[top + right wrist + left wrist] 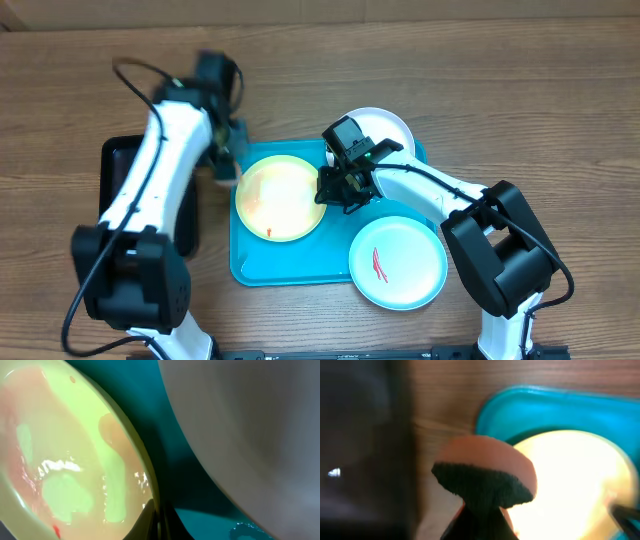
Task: Clean dirty plates on tray and stack at the side
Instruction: 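Lift the sponge away from the plate with the left gripper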
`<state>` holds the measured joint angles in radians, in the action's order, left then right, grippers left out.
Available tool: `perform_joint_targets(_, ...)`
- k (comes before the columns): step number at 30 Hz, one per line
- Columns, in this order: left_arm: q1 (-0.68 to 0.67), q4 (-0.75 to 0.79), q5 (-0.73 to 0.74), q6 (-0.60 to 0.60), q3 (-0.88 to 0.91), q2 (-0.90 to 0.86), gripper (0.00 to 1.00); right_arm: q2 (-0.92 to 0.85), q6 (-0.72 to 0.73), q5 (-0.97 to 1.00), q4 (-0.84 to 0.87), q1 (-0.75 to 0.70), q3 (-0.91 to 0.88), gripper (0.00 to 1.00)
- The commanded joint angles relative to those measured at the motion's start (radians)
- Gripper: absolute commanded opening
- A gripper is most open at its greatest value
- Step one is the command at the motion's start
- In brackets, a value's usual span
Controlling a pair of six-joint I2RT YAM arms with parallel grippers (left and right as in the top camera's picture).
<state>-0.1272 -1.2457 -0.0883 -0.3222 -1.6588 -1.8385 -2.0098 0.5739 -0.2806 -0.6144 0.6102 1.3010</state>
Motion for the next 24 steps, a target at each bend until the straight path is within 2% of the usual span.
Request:
perform_joint_targets(1,0.018,-0.101,-0.013,0.033,-0.181,0.008,0.04,-0.012,0.005,0.01,0.001,-0.003,-0.006,0.04)
perform_joint_targets(5,0.027,-0.18,0.017,0.08,-0.29,0.008,0.04,-0.009,0.006,0.009,-0.004,-0.003,-0.002,0.04)
perform_joint_targets(11,0.045,-0.224,0.056,0.145,-0.3,0.008,0.04,0.07,-0.002,0.067,-0.093,0.001,0.036,0.04)
perform_joint_targets(17,0.069,-0.204,0.048,0.173,-0.3,0.008,0.04,0.196,-0.005,0.263,-0.143,0.053,0.043,0.04)
perform_joint_targets(24,0.069,-0.168,0.057,0.167,-0.3,0.007,0.05,0.248,-0.005,0.559,-0.24,0.163,0.087,0.04)
